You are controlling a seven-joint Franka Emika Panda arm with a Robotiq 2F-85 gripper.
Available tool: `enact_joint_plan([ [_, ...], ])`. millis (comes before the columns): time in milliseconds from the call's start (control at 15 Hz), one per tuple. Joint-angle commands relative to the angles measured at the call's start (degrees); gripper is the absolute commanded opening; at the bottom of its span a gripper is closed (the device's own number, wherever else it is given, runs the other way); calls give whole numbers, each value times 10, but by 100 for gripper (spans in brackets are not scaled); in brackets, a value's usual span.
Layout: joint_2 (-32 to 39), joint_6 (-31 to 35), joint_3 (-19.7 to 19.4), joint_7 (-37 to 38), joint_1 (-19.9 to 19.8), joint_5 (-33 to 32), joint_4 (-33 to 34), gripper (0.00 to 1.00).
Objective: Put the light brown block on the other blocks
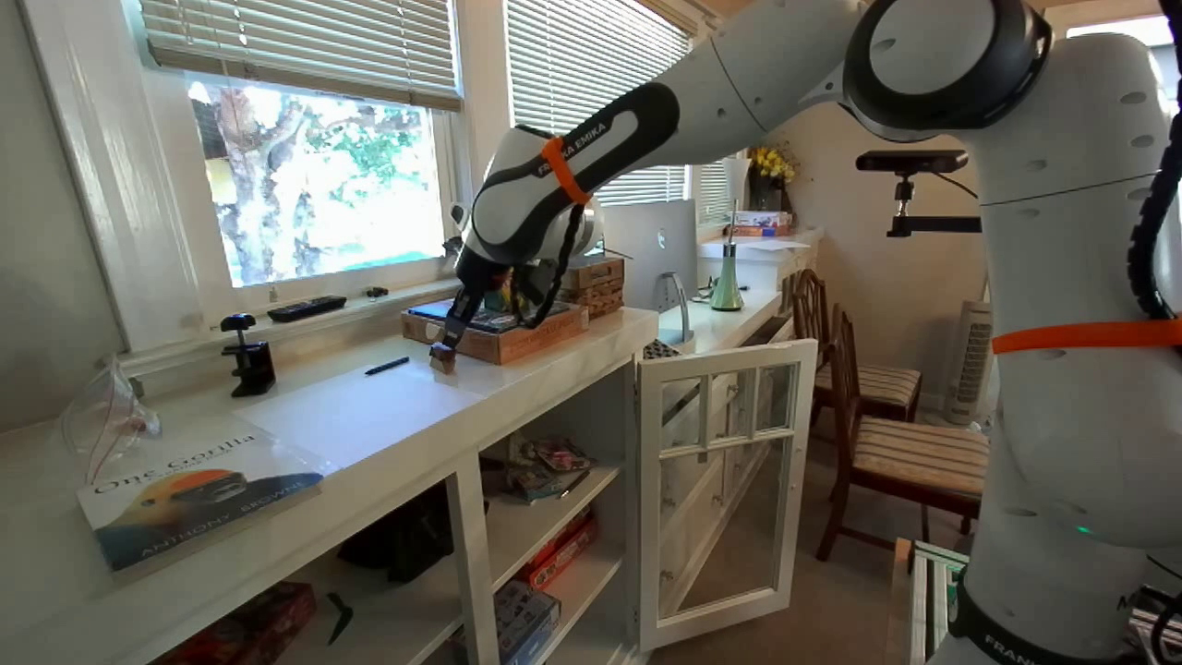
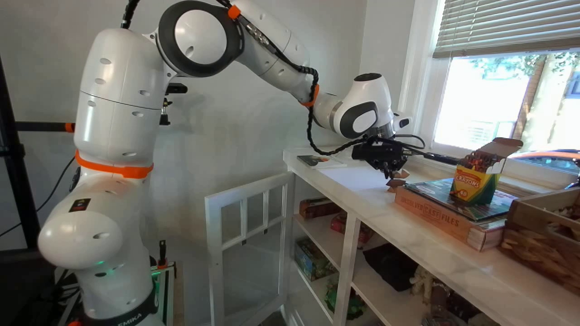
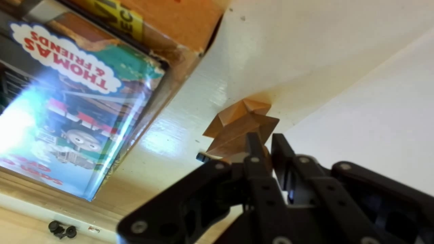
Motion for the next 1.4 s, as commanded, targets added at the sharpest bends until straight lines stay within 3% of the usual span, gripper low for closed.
enact_joint_plan([
  [0, 8, -12, 4, -7, -5, -1, 8, 3],
  [800, 10, -12, 3, -6, -5, -3, 9, 4],
  [867, 10, -12, 3, -5, -5, -3, 9, 12],
  [933, 10, -12, 3, -5, -5, -4, 9, 29],
  [1000, 10, -12, 2, -4, -5, -4, 9, 39],
  [1333, 9, -12, 2, -4, -5, -5, 9, 75],
])
